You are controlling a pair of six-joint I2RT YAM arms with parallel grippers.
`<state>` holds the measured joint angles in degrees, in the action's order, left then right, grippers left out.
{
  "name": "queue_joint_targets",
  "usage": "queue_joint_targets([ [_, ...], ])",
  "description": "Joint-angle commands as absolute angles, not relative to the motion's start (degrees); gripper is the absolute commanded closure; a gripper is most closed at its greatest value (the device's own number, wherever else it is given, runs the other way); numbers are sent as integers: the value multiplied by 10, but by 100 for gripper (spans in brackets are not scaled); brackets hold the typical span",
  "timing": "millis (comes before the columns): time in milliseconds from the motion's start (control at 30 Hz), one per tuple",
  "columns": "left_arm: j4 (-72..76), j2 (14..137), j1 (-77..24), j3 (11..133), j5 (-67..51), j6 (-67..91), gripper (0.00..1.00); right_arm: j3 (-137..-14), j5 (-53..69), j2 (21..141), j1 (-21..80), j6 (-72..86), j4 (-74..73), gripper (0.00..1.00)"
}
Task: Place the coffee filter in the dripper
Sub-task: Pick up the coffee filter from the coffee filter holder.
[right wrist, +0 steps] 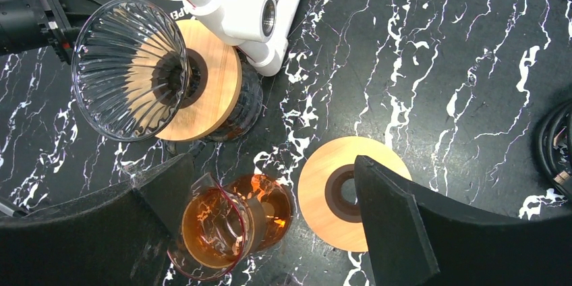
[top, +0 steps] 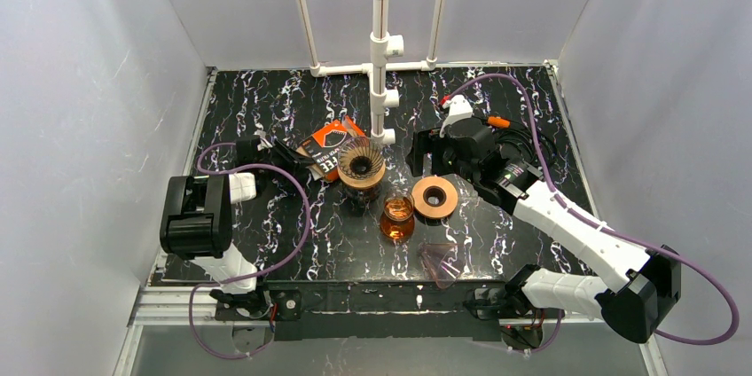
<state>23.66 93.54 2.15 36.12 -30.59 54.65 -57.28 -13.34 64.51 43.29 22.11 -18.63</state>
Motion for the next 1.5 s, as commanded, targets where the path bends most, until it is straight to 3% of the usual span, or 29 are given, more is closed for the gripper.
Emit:
queue_joint_targets([
  [0,248,934,24,362,-304,548,64,-572,-139,643,433,218,-180,3],
  [333,262,924,24,358,-312,553,90,-574,-136,639,433,216,-184,3],
  [533,262,889,24,338,-310,552,100,-573,-136,636,433,217,-184,3],
  [1167,210,662,24,248,-265,498,100,-573,-134,623,433,221,-184,2],
  [1467,92,527,24,318,-273,439,100,-581,-133,614,433,218,-184,2],
])
